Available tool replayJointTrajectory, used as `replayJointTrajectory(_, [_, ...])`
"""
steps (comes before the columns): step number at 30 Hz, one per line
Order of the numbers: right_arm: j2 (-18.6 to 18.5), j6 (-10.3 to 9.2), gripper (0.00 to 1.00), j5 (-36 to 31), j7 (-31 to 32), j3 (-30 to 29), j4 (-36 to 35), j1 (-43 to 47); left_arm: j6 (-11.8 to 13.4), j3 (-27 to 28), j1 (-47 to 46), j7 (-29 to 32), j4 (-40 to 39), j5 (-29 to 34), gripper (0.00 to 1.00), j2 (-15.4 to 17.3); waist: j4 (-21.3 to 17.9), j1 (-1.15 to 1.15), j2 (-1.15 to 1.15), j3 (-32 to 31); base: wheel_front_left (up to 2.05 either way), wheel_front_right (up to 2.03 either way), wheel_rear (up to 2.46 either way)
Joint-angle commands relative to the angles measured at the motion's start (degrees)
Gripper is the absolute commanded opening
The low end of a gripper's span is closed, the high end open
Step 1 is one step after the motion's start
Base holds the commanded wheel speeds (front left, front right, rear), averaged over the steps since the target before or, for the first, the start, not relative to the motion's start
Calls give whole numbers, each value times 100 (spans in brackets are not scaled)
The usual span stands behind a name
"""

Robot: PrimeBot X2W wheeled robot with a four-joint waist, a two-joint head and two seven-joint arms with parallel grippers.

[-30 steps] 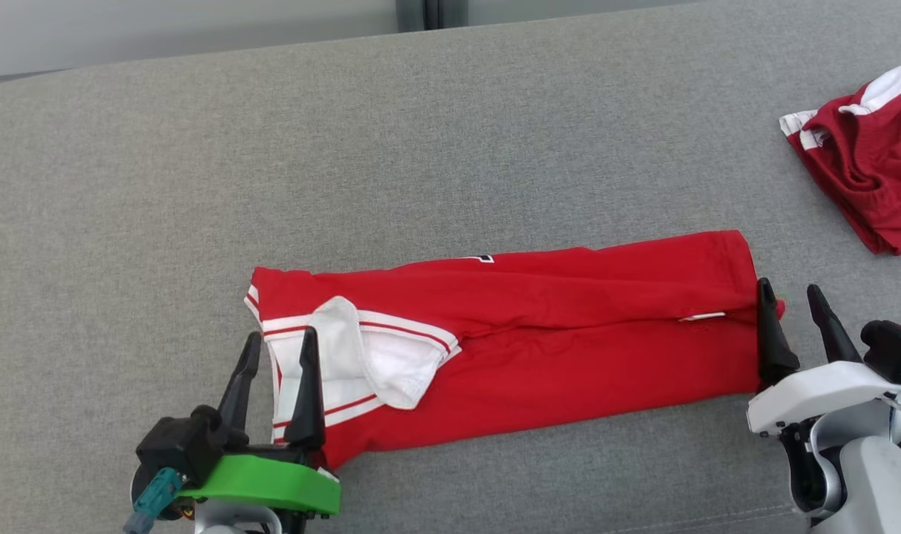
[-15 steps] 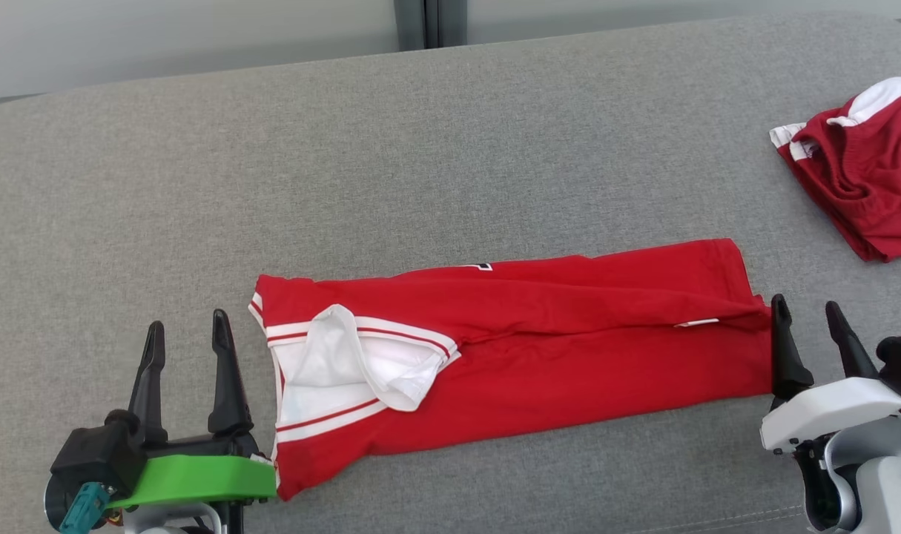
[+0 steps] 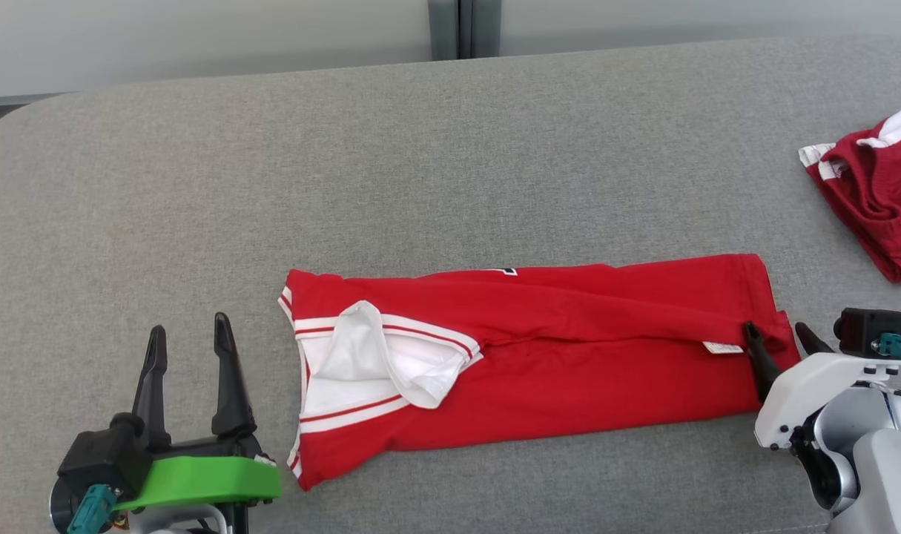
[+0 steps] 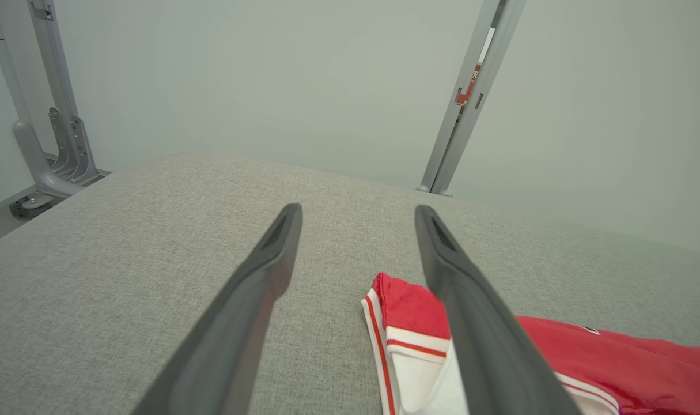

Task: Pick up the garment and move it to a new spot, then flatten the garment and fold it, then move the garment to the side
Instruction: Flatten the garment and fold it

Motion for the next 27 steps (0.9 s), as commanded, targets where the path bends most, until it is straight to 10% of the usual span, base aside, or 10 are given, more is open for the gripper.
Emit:
replayJointTrajectory(1, [-40, -10, 100, -12, 92, 13, 116, -79, -18, 35, 95, -26, 13, 54, 100, -8, 56, 0, 0, 7, 0, 0, 0])
replayJointTrajectory(13, [-247, -10, 100, -12, 568, 277, 1181, -492, -182, 84, -47, -22, 281, 127, 100, 26, 167, 0, 0, 42, 0, 0, 0])
replayJointTrajectory(14, [-251, -10, 84, -1, 582, 301, 1240, -513, -195, 91, -53, -22, 302, 130, 100, 29, 165, 0, 0, 38, 0, 0, 0])
replayJointTrajectory(15, [-254, -11, 47, 13, 574, 329, 1305, -538, -210, 92, -53, -22, 328, 137, 100, 28, 162, 0, 0, 30, 0, 0, 0])
replayJointTrajectory(18, [-255, -11, 6, 67, 536, 426, 1487, -605, -228, 94, -42, -22, 376, 155, 100, 22, 131, 0, 0, -19, 0, 0, 0])
replayJointTrajectory(27, [-576, -15, 0, 249, 226, 311, 1600, -816, -271, 3, 62, -20, 535, 153, 100, 17, -92, 0, 0, -231, 0, 0, 0])
